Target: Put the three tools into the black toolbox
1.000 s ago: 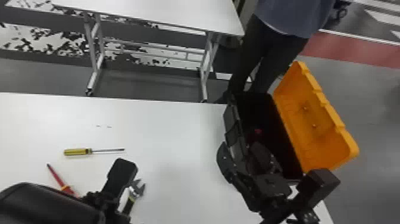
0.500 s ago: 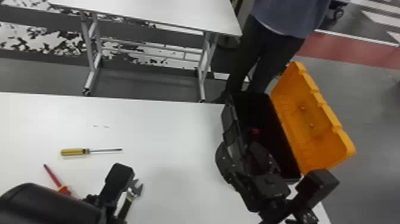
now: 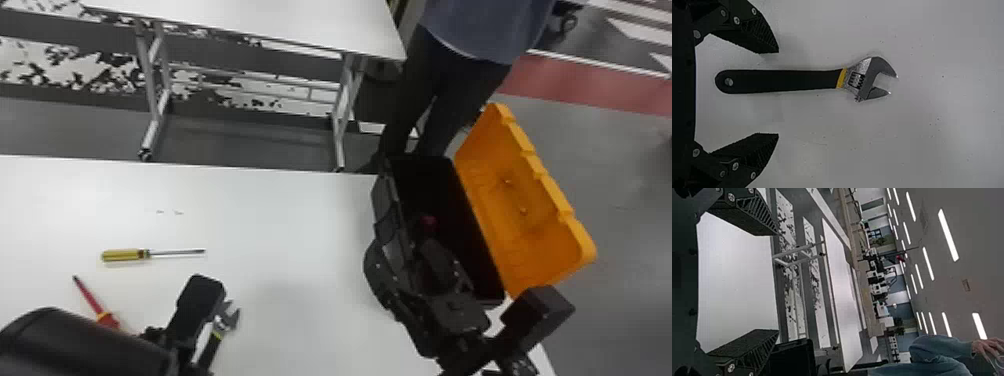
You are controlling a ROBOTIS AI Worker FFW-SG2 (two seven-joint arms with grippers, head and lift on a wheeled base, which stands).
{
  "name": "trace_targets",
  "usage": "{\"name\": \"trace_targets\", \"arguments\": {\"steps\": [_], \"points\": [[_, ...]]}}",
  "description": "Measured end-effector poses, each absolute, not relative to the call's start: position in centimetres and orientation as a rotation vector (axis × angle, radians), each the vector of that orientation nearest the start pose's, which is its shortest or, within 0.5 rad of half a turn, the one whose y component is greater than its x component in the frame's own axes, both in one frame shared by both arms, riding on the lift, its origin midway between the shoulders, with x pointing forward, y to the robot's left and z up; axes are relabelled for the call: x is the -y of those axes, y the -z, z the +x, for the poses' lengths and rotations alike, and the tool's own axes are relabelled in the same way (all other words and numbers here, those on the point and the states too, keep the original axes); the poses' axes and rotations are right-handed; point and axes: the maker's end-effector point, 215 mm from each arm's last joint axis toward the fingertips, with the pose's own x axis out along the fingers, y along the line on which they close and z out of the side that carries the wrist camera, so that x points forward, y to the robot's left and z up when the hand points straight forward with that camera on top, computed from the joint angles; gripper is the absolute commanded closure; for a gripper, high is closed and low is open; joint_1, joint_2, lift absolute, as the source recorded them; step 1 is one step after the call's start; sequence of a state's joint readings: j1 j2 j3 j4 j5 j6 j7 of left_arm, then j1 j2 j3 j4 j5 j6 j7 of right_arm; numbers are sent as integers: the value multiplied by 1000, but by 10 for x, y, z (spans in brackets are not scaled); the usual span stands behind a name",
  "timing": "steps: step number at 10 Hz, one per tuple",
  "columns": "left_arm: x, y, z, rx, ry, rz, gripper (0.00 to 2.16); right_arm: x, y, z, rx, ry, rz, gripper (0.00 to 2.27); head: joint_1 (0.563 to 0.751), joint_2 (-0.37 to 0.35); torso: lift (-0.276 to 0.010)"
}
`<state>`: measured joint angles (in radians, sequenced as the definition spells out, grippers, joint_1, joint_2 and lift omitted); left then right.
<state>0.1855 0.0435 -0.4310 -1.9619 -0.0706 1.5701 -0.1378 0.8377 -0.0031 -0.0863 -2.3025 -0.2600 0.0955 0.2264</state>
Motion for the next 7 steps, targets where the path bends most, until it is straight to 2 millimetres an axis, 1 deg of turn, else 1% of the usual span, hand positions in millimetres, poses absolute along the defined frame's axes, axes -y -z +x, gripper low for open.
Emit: {"name": "trace_targets", "arguments": {"steps": [5, 6, 7], "points": [[-80, 590, 274, -1360, 407, 260, 269, 216, 344, 347, -157, -167, 232, 120, 695, -256, -51], [-80, 592, 274, -1365, 407, 265, 603, 217, 344, 347, -155, -166, 233, 120, 695, -256, -51], [-79, 594, 273, -1370, 410, 271, 1274, 217, 343, 348, -153, -164, 234, 120, 695, -258, -51]]}}
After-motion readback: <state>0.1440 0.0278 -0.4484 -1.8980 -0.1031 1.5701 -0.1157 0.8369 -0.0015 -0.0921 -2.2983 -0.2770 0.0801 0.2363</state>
